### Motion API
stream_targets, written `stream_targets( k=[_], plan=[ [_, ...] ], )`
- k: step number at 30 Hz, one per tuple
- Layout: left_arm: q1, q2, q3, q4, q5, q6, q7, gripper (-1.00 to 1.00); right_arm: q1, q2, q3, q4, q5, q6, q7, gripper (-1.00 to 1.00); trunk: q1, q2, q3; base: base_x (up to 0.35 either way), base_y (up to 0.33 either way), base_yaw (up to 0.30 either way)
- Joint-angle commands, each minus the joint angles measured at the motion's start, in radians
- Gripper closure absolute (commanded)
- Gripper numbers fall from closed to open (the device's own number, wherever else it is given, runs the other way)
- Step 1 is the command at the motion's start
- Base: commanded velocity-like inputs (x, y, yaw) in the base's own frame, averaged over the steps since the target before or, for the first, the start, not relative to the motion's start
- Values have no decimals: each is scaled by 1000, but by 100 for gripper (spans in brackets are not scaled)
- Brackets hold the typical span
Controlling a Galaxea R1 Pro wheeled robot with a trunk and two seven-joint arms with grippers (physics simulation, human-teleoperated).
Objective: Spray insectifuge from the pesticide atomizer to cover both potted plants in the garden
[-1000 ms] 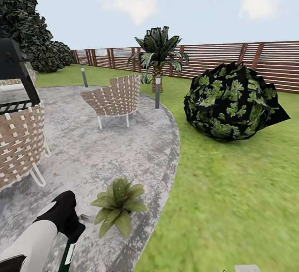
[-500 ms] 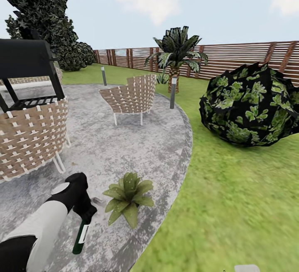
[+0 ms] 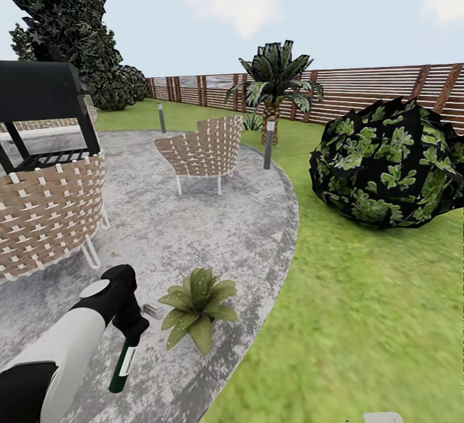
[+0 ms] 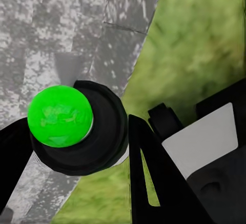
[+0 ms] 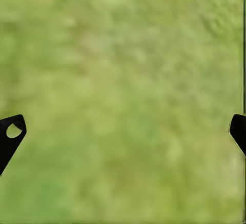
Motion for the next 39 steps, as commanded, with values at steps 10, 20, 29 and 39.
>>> stream_targets(
  k=[10,20,29,39],
  plan=[
    [2,2,4,-2,-11,34,-8,100,-1,-1,-6,2,12,-3,-5,-100,0,0,-1,88,-242,173],
    [6,4,1,-3,-12,74,-7,100,-1,-1,-6,2,12,-3,-5,-100,0,0,-1,174,-74,275],
    [-2,5,2,-3,-12,74,-8,100,-1,-1,-6,1,12,-3,-5,-100,0,0,-1,2,0,275],
    [4,13,0,-3,-13,72,-8,100,-1,-1,-6,1,13,-4,-5,-100,0,0,4,4,0,261]
  ],
)
